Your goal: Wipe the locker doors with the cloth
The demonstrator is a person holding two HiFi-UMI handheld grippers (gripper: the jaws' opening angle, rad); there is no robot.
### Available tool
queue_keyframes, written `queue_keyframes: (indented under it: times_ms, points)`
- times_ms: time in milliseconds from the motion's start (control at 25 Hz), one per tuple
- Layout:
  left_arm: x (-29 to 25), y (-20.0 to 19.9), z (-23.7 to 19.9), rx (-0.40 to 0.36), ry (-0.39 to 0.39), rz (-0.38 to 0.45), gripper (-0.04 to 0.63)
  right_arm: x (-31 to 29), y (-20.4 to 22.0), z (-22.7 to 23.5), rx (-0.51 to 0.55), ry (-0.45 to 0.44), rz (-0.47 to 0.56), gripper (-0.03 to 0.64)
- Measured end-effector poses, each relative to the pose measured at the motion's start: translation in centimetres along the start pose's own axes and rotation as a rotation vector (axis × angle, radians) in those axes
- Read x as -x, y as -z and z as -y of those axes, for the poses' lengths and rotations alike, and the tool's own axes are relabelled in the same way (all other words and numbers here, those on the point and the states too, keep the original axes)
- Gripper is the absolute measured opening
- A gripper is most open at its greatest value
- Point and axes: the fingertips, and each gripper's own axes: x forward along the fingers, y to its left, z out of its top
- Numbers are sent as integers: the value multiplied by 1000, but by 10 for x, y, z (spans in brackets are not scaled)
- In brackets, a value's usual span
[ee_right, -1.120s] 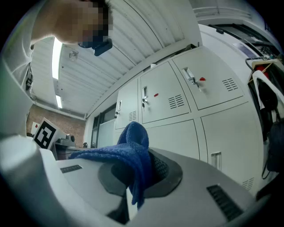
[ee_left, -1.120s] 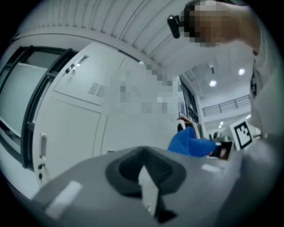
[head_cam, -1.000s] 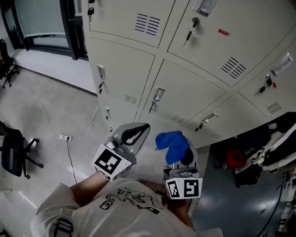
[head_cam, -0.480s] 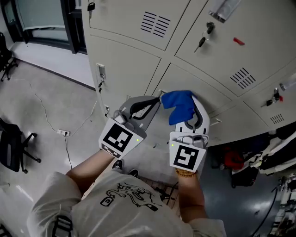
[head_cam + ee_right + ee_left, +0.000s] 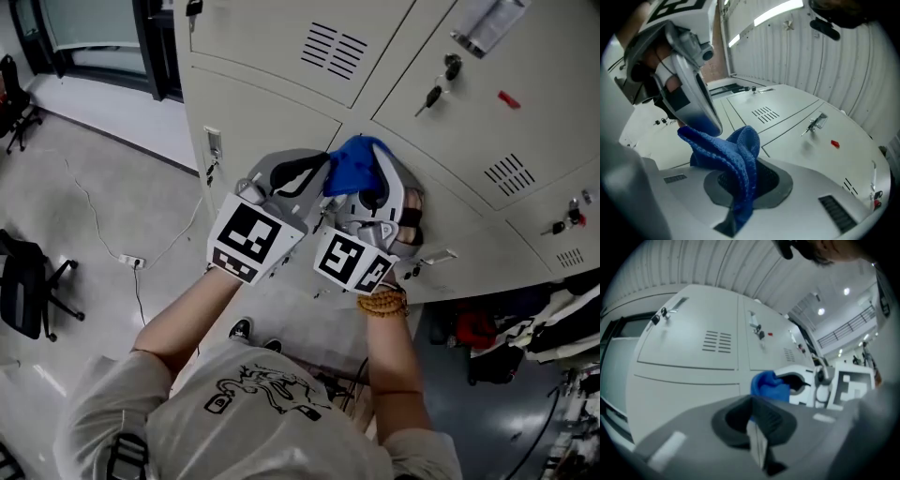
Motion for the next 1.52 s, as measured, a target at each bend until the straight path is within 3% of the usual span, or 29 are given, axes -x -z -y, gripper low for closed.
queue_keyframes:
  times_ms: [360, 840, 1200, 1520]
  points:
    - [-10, 54, 6, 51, 21, -89, 3, 24, 52, -54, 107, -83, -41, 29]
    - [-20, 127, 39, 105, 93, -174, 3, 66, 125, -120, 97, -78, -130, 31]
    - [-11, 192, 39, 131, 83, -239, 3, 77, 155, -213, 97, -162, -148, 31]
    - [5, 226, 32, 167, 52, -282, 3, 80, 156, -237, 99, -89, -103, 29]
